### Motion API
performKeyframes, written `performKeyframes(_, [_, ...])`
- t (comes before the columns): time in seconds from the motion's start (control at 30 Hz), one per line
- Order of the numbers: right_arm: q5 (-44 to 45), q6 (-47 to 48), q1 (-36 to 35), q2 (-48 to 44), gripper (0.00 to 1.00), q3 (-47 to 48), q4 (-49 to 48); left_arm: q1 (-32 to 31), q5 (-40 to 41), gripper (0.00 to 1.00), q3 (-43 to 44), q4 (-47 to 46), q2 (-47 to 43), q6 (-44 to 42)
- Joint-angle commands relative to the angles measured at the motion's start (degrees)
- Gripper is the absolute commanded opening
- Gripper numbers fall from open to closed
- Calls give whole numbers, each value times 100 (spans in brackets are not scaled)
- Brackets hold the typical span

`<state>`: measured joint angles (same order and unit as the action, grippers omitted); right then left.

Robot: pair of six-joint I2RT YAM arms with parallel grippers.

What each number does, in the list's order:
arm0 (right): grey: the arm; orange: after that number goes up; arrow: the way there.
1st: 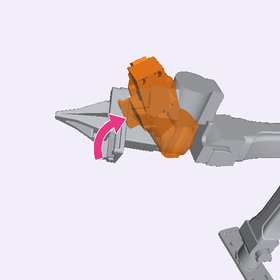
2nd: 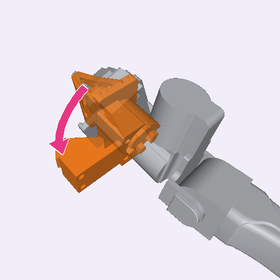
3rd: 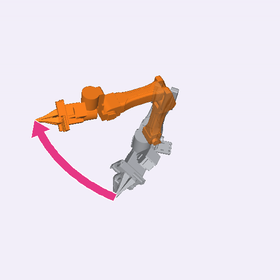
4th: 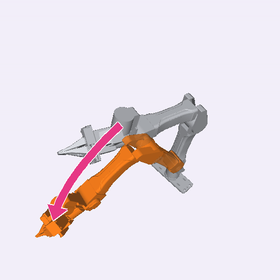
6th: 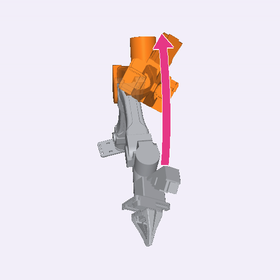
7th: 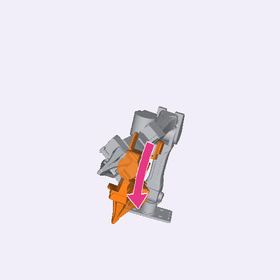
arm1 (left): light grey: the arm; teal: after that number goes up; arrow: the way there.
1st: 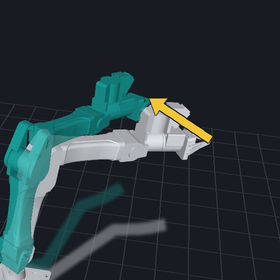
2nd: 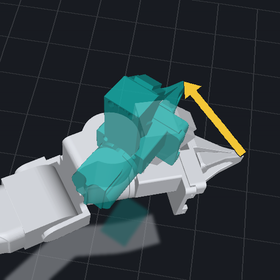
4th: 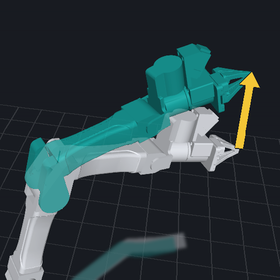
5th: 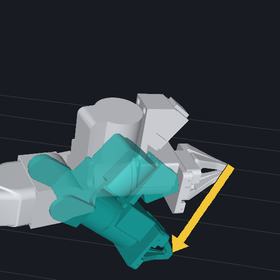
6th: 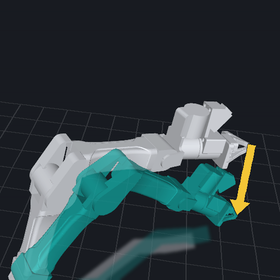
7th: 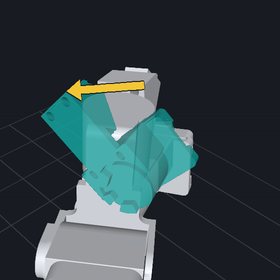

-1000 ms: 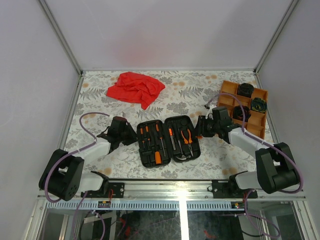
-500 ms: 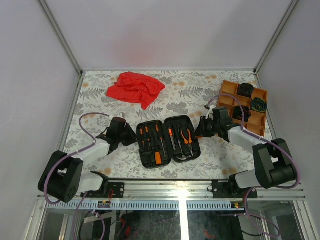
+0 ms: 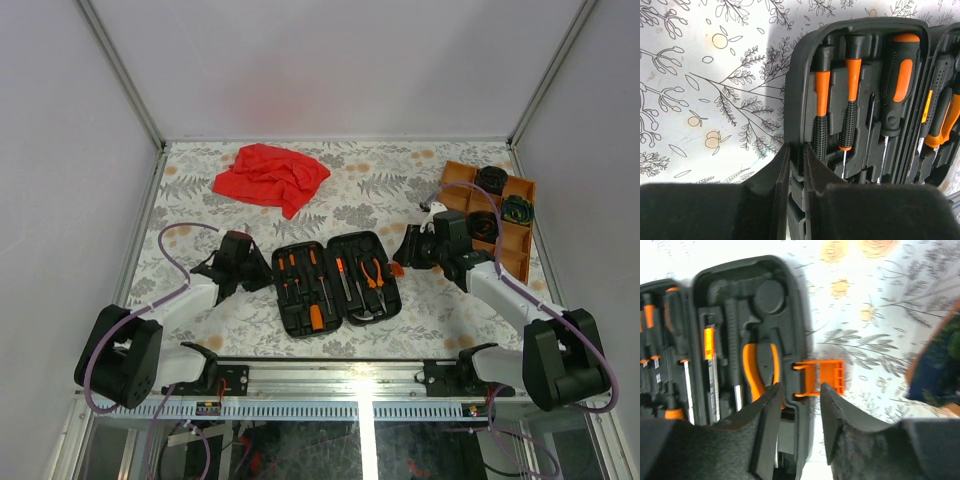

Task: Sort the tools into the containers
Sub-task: Close the storage box at the center of the board.

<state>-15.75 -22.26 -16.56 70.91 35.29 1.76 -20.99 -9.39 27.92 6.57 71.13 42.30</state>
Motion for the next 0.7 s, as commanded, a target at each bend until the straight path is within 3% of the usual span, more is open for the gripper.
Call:
performKeyframes(0.0, [1106,52,-29,32,38,220,438,-18,-50,0,364,16,-47,-111])
performKeyframes(0.2, [937,212,-30,393,23,391,816,-18,-170,0,643,222,171,-319])
performKeyframes(0.5, [-863,433,-32,972,12,413,421,-21,-61,0,1236,767,178,-616])
performKeyframes(0.67, [-1248,268,-33,1110,9,313,199,-19,-128,0,1470,905,92,-673])
